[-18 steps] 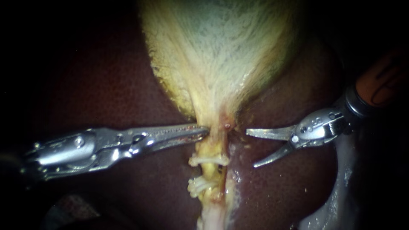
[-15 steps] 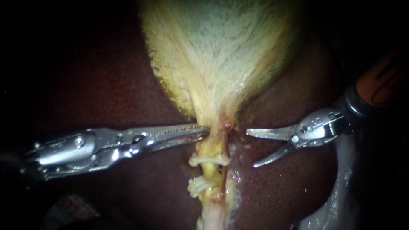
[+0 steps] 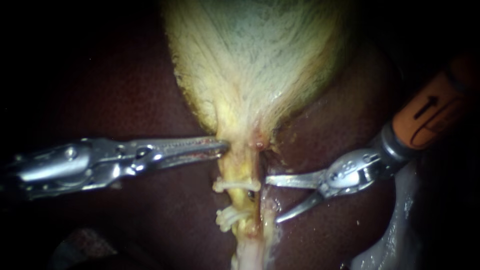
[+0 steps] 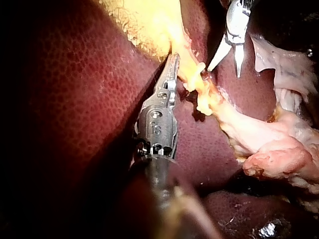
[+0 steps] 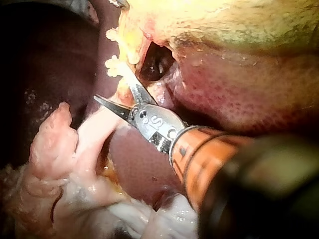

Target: Go to the cutting position left tube

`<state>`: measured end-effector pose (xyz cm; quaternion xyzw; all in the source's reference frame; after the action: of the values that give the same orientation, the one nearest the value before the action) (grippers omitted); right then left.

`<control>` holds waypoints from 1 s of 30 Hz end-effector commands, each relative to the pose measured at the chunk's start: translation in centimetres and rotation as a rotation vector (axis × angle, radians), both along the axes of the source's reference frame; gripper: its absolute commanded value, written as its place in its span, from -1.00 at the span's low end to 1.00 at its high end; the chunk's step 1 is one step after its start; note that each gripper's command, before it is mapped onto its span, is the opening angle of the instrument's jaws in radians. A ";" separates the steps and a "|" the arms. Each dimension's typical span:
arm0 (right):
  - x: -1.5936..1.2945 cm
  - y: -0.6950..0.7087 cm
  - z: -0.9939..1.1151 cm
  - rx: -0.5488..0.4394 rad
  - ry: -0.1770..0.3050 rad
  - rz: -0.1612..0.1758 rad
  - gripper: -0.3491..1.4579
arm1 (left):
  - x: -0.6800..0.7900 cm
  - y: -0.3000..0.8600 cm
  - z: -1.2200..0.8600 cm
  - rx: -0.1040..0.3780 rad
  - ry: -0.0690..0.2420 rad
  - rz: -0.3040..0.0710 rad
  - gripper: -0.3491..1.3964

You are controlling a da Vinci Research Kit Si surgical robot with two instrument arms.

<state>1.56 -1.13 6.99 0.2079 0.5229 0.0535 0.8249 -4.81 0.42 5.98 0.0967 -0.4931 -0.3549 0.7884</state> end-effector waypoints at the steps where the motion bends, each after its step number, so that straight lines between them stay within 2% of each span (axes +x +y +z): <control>1: 0.03 -0.03 0.05 0.004 -0.005 -0.009 0.97 | 0.00 -0.01 -0.01 0.000 0.000 -0.001 -0.71; 5: 0.09 -0.11 0.27 0.009 -0.029 -0.040 0.97 | 0.00 -0.05 -0.09 0.000 0.002 -0.004 -0.71; 10: 0.04 -0.05 0.45 -0.005 -0.057 -0.035 0.97 | -0.03 -0.13 -0.25 -0.003 -0.001 -0.014 -0.71; 13: 0.01 0.01 0.46 -0.007 -0.061 -0.028 0.97 | -0.06 -0.18 -0.35 -0.007 -0.006 -0.009 -0.71; 21: 0.09 0.02 0.45 -0.007 -0.065 -0.026 0.95 | -0.14 -0.30 -0.53 -0.017 -0.013 0.004 -0.71; 23: 0.15 0.01 0.46 -0.007 -0.067 -0.024 0.95 | -0.16 -0.30 -0.53 -0.018 -0.015 0.002 -0.71; 30: 0.35 -0.12 0.38 0.019 -0.031 -0.071 0.93 | -0.13 -0.22 -0.38 -0.022 -0.016 0.007 -0.71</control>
<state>1.94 -1.26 7.35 0.2359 0.5024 0.0312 0.8312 -4.92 0.23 5.62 0.0920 -0.5032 -0.3451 0.7869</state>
